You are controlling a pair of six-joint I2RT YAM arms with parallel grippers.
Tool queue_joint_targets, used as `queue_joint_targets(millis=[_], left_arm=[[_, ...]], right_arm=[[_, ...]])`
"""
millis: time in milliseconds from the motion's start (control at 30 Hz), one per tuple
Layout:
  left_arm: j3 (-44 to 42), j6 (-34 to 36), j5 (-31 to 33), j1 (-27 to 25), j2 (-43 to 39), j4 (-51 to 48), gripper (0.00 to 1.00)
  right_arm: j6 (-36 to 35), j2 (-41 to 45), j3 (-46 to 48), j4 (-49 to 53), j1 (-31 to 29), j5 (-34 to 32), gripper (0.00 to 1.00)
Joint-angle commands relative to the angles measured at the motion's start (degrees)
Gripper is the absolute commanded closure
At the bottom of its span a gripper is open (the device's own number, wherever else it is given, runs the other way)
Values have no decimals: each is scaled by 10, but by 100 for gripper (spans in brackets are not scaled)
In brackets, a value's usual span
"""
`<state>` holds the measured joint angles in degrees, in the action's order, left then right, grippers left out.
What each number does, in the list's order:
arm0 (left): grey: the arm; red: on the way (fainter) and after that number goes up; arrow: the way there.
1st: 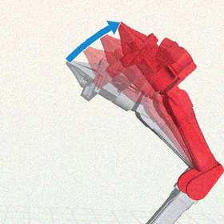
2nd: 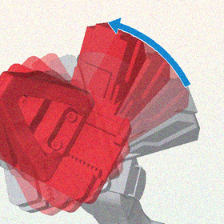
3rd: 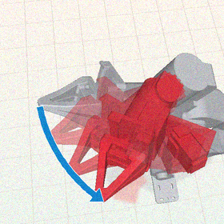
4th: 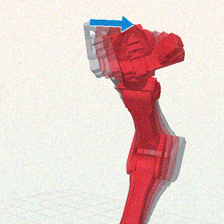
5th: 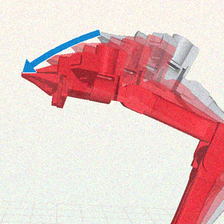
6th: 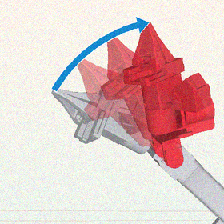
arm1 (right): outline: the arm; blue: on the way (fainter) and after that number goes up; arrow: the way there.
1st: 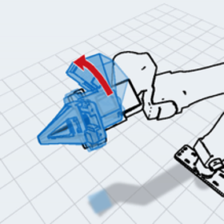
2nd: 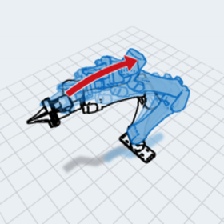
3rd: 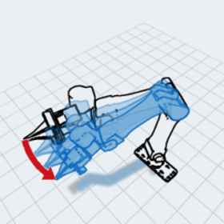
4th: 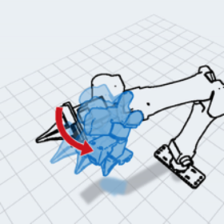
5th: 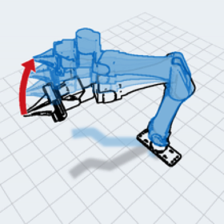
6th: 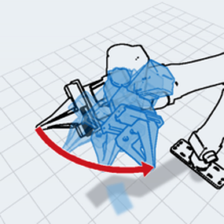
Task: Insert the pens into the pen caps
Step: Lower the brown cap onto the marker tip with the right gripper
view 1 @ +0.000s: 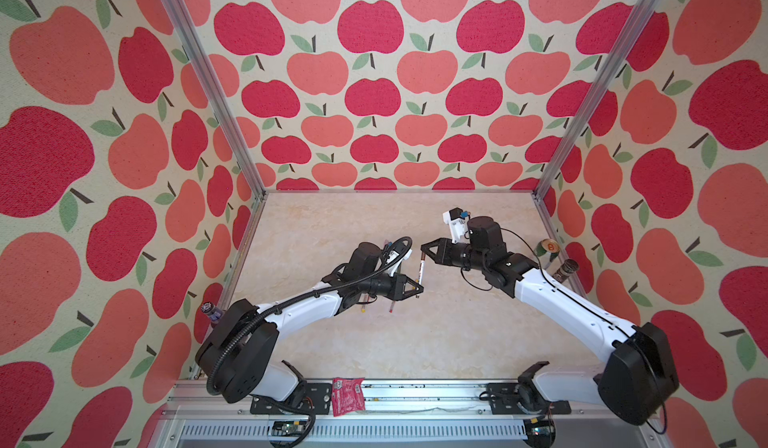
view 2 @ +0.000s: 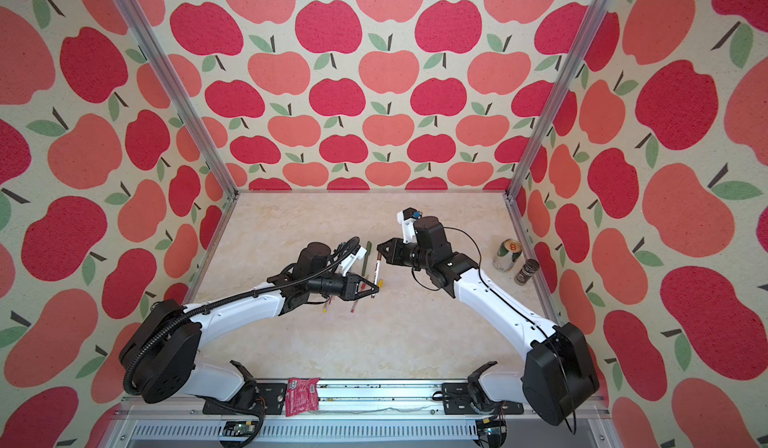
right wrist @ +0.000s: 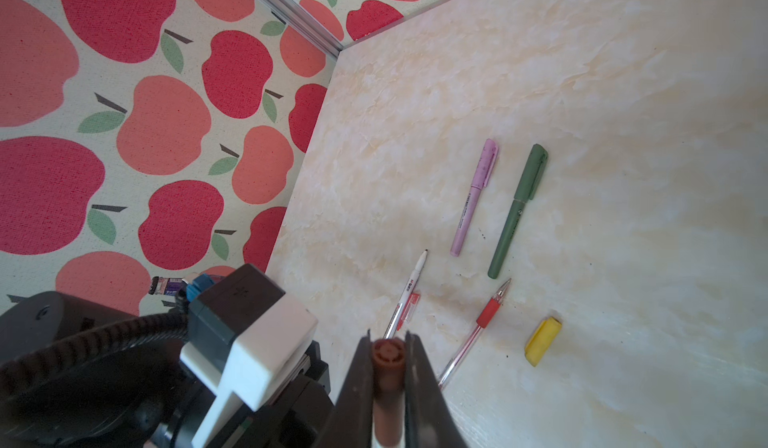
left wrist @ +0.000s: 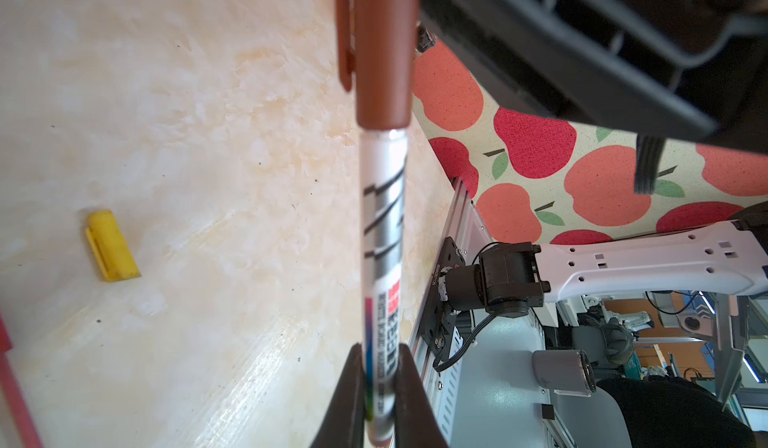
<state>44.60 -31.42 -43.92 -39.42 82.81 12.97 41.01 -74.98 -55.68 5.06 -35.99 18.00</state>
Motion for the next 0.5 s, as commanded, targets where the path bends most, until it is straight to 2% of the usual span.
queue_joint_targets(millis=[0, 133, 200, 300, 367, 467], left_arm=[[4, 16, 53, 12, -17, 69, 100], [9, 33, 70, 17, -30, 79, 100], [26, 49, 57, 20, -24, 58, 100], [41, 78, 40, 19, -16, 17, 100], [38, 93, 34, 19, -15, -8, 100], [25, 112, 32, 19, -24, -43, 100]], right_arm=[[18, 19, 18, 32, -9, 39, 96], [23, 23, 26, 32, -8, 42, 94], [22, 26, 26, 34, -8, 40, 89], [10, 34, 11, 49, -9, 27, 74], [-3, 43, -4, 57, -7, 16, 58], [-15, 53, -28, 62, -6, 4, 44]])
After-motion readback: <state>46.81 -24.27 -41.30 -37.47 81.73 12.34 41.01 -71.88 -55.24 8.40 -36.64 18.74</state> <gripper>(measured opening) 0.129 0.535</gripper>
